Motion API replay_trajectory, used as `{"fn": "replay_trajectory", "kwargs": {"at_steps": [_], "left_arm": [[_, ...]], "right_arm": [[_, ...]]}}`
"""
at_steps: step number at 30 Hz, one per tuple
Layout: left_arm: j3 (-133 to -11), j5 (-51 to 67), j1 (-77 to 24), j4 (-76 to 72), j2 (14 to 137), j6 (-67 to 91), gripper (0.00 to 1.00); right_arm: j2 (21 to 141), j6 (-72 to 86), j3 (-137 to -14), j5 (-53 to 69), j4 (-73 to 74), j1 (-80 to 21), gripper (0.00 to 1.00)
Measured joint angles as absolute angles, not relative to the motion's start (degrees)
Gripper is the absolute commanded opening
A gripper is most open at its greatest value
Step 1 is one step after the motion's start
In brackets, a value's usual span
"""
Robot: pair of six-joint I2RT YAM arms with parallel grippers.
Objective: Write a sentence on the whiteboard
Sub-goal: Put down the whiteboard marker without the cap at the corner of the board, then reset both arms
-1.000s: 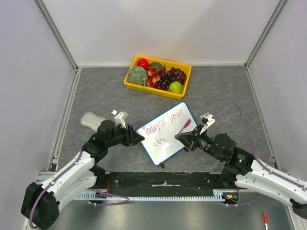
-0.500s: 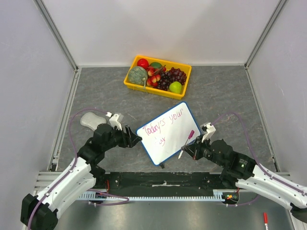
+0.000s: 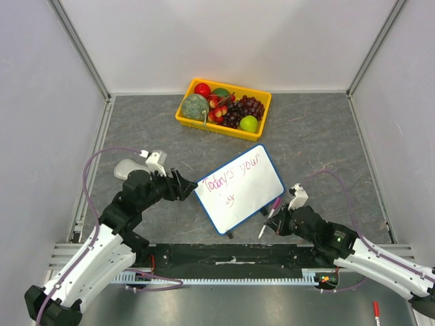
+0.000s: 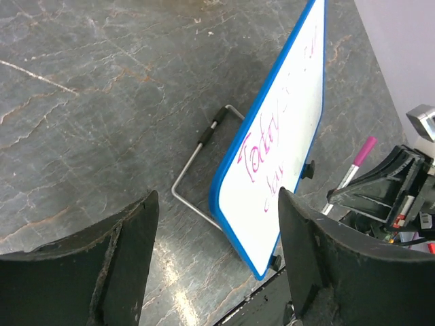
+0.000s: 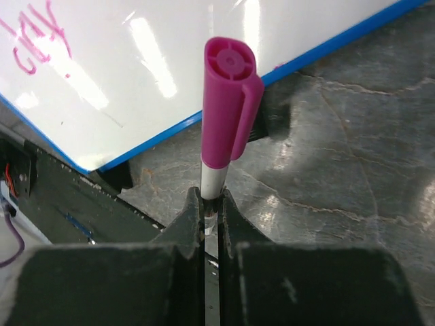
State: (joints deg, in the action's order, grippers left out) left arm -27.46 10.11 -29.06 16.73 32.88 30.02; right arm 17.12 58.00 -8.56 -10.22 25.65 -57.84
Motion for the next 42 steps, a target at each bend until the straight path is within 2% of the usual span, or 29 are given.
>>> {"fn": "replay_trajectory", "kwargs": {"at_steps": [2, 3, 4, 6, 8, 10, 11, 21, 29, 37, 42], "left_arm": [[-28.71, 10.55, -29.08, 16.73, 33.76, 29.65, 0.75], [-29.08, 10.68, -29.08, 16.73, 34.02, 29.5, 0.75], [-29.41, 10.87, -29.08, 16.71, 34.24, 29.39, 0.75], [-29.61, 11.14, -29.08, 16.71, 34.52, 29.15, 0.76], [-29.61, 11.57, -29.06, 16.84, 34.5, 29.06, 0.76], [-29.63, 12.32, -29.06, 16.75, 34.5, 29.06, 0.77], [-29.63, 12.64, -29.06, 16.69, 34.5, 29.06, 0.77], [-29.67, 13.58, -29.06, 16.69, 32.12, 29.1, 0.8], [-34.11, 7.2, -29.08, 22.26, 33.56, 29.1, 0.82], [-37.63, -1.56, -29.06, 28.56, 37.74, 29.06, 0.82], [-39.66, -5.63, -29.06, 31.09, 39.79, 28.6, 0.82]], "right_arm": [[16.51, 60.12, -8.6, -11.9, 27.27, -57.84, 0.16], [16.21, 61.3, -8.78, -12.91, 28.45, -57.84, 0.27], [15.92, 62.41, -9.15, -14.0, 29.61, -57.84, 0.43], [15.75, 64.03, -10.26, -16.58, 32.58, -57.84, 0.64], [15.68, 65.17, -11.0, -18.72, 35.35, -57.84, 0.77], [15.66, 65.87, -11.6, -20.47, 37.47, -57.84, 0.96], [15.64, 66.19, -11.94, -21.17, 38.35, -57.84, 0.98], [15.86, 62.72, -18.68, -27.55, 40.1, -57.78, 0.98], [23.44, 52.21, -24.91, -36.73, 35.07, -57.76, 0.98], [34.15, 38.54, -27.27, -45.65, 24.43, -57.76, 0.98], [38.79, 27.07, -25.47, -50.09, 12.71, -57.76, 0.98]]}}
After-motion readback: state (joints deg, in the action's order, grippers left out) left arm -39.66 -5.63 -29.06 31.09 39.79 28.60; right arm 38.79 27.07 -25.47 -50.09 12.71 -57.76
